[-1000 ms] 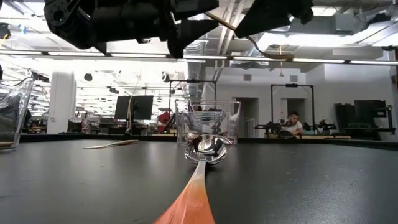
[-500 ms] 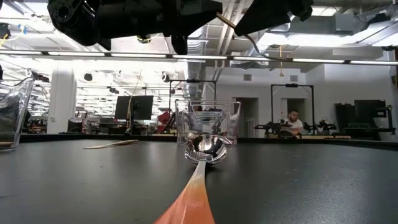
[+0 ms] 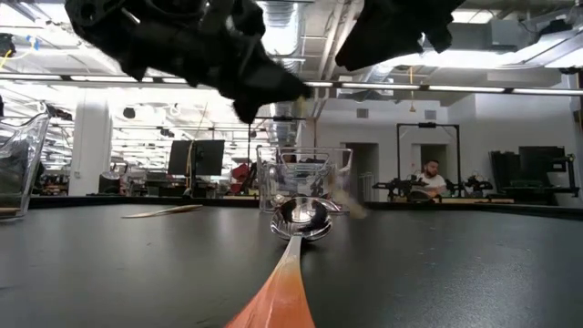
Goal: Sort silverware by color (type)
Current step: Put the gold fork into the bottom left transparent bin
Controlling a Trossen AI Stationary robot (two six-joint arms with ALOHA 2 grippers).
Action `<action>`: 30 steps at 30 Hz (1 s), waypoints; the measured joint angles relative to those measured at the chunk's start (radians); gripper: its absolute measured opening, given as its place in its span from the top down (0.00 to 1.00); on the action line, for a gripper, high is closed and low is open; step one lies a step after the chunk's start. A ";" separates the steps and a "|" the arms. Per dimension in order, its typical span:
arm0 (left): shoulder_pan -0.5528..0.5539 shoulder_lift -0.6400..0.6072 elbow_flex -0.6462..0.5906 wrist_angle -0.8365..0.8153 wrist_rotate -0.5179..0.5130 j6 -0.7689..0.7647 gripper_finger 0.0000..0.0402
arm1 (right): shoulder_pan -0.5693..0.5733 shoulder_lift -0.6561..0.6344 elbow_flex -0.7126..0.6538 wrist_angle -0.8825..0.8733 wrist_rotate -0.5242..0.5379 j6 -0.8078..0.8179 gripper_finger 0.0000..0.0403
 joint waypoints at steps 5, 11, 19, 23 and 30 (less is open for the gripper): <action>0.000 -0.181 0.002 -0.396 0.033 -0.121 0.97 | -0.005 0.000 0.000 -0.013 0.005 0.009 0.59; -0.001 -0.509 0.092 -0.880 0.017 -0.171 0.96 | -0.077 0.000 0.000 -0.024 -0.001 0.017 0.57; -0.001 -0.768 0.274 -1.476 0.202 -0.325 0.96 | -0.182 0.000 0.000 -0.018 -0.167 0.020 0.57; -0.001 -0.821 0.335 -1.637 0.329 -0.414 0.96 | -0.232 0.000 0.000 0.029 -0.252 0.011 0.57; -0.069 -0.841 0.286 -1.831 0.399 -0.534 0.96 | -0.285 0.076 -0.002 0.221 -0.353 -0.090 0.57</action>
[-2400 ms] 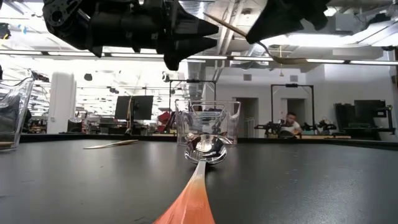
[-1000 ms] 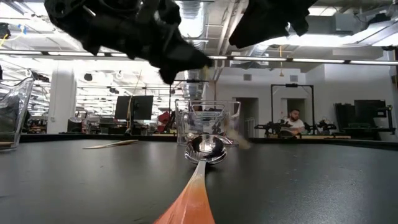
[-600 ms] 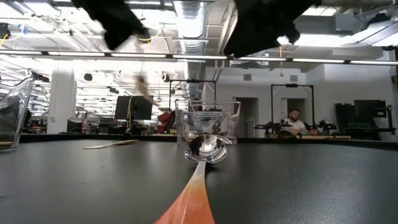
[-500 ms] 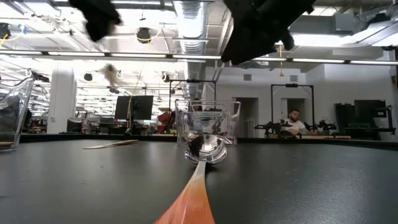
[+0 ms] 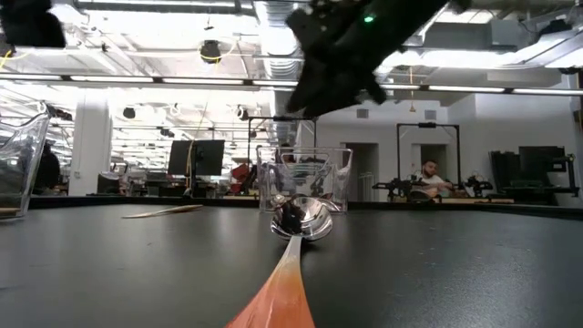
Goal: Sort silverware by color (type)
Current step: Put the gold fork into the bottom left transparent bin
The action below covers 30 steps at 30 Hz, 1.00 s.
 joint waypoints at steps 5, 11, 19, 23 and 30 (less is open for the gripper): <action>-0.120 -0.009 -0.126 0.097 0.021 -0.138 0.95 | -0.048 0.087 0.001 0.125 -0.098 -0.036 0.57; -0.237 -0.007 -0.214 0.213 -0.026 -0.243 0.85 | -0.120 0.157 0.029 0.275 -0.235 -0.139 0.57; -0.304 -0.008 -0.218 0.190 -0.125 -0.352 0.65 | -0.146 0.218 0.139 0.202 -0.275 -0.226 0.57; -0.304 -0.012 -0.218 0.093 -0.221 -0.413 0.61 | -0.137 0.218 0.144 0.192 -0.271 -0.228 0.57; -0.303 0.002 -0.218 0.120 -0.341 -0.399 0.60 | -0.139 0.218 0.144 0.171 -0.270 -0.228 0.57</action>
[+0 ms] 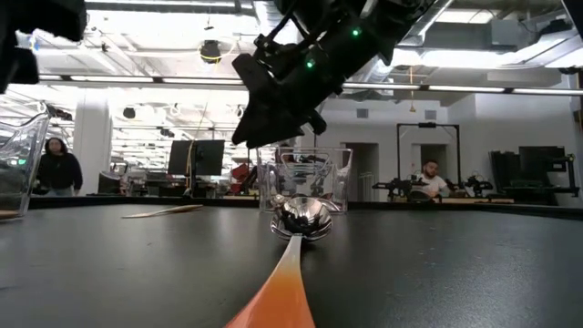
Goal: Sort silverware by color (type)
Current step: Put the gold fork into the bottom left transparent bin, then put the gold knife into the bottom right transparent bin
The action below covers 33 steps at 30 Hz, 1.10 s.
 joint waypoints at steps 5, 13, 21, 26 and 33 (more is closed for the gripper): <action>0.000 0.013 0.016 0.114 -0.049 0.173 0.60 | 0.001 0.000 0.000 -0.006 0.000 0.001 0.57; 0.000 0.013 0.078 0.058 -0.380 0.203 0.60 | 0.002 0.000 0.000 -0.015 0.000 0.004 0.57; 0.082 0.113 -0.034 0.300 -0.743 0.221 0.60 | 0.014 -0.030 0.000 -0.061 0.010 0.039 0.57; 0.235 0.251 -0.092 0.470 -0.739 0.240 0.60 | 0.046 -0.061 -0.001 -0.195 0.097 0.120 0.57; 0.439 0.435 -0.097 0.570 -0.653 0.264 0.60 | 0.108 -0.094 0.000 -0.377 0.227 0.231 0.57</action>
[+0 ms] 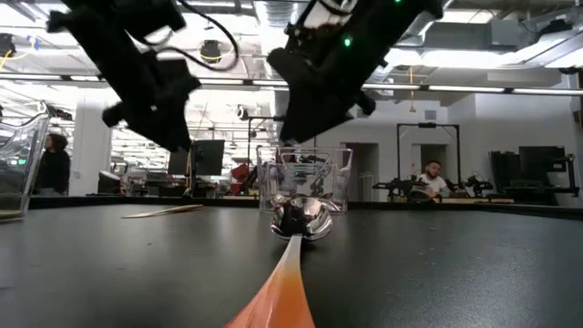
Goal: Sort silverware by color (type)
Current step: Put the gold knife into the bottom right transparent bin
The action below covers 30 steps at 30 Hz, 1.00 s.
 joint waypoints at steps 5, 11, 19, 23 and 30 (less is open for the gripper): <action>0.085 0.124 0.001 0.096 0.091 0.068 0.60 | 0.036 0.000 0.000 -0.082 0.079 0.065 0.57; 0.143 0.284 0.001 0.153 0.142 0.069 0.60 | 0.052 0.000 -0.012 -0.121 0.118 0.108 0.57; 0.178 0.412 0.006 0.195 0.142 0.082 0.60 | 0.051 0.000 -0.013 -0.139 0.121 0.107 0.57; 0.179 0.423 0.006 0.209 0.156 0.099 0.67 | 0.051 0.000 -0.013 -0.141 0.123 0.107 0.57; 0.178 0.424 0.006 0.217 0.182 0.139 0.96 | 0.051 0.000 -0.012 -0.142 0.123 0.107 0.57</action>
